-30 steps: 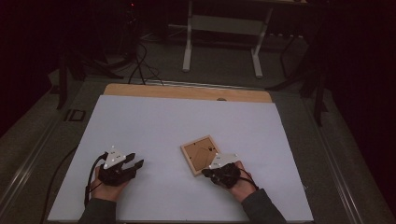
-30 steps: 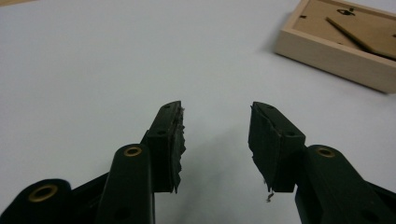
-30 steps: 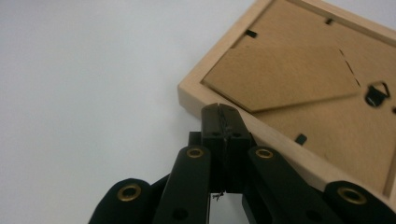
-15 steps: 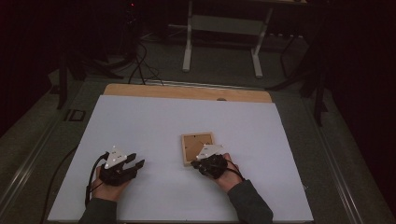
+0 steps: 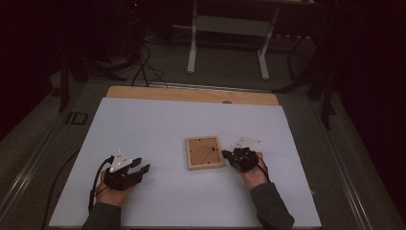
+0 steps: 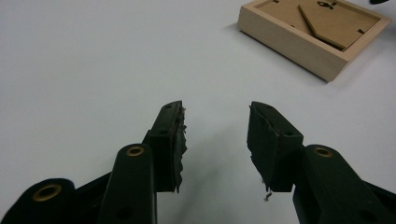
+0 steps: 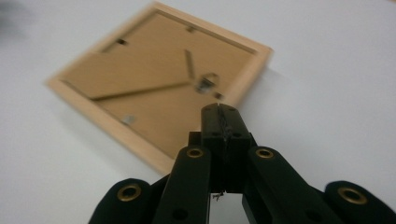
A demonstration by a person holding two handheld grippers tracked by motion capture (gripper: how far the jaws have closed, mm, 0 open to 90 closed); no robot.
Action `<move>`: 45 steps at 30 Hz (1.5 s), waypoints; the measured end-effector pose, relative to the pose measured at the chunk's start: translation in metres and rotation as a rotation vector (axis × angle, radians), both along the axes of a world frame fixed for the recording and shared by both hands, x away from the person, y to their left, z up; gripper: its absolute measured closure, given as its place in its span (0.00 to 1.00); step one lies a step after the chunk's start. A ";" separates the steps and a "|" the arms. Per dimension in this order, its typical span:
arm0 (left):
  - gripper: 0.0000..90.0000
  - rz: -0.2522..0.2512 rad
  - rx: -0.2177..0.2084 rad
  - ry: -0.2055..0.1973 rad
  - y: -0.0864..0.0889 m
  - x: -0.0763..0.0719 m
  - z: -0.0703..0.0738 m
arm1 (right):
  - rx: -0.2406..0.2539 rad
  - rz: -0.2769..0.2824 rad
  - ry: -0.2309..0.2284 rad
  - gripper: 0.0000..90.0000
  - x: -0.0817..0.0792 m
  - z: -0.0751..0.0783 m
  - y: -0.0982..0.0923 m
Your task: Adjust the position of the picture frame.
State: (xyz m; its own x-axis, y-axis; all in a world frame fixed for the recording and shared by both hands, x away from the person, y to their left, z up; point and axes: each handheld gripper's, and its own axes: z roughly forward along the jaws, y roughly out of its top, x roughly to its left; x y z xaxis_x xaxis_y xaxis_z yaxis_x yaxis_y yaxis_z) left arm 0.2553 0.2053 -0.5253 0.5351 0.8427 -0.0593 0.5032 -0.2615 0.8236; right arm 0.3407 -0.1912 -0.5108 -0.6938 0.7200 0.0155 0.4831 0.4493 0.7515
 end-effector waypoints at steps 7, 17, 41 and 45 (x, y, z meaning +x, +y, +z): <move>0.64 -0.005 -0.004 0.000 -0.001 0.000 0.000 | -0.028 -0.025 0.060 1.00 0.013 -0.013 0.002; 0.65 -0.012 -0.002 0.008 -0.005 0.003 -0.001 | -0.009 -0.010 0.078 1.00 0.011 -0.014 0.010; 0.65 -0.044 0.004 0.009 -0.013 0.004 -0.001 | -0.026 0.031 0.097 1.00 0.012 -0.019 0.035; 0.65 -0.044 0.004 0.009 -0.014 0.004 -0.001 | -0.019 0.018 0.100 1.00 0.016 -0.020 0.037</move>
State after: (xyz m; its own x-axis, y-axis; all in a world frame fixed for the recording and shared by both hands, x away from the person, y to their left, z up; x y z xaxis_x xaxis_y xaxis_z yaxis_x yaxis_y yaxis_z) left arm 0.2592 0.1916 -0.5265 0.5708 0.8188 -0.0614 0.4990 -0.2865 0.8179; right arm 0.3566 -0.1545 -0.5309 -0.7025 0.7081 0.0715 0.5467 0.4726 0.6912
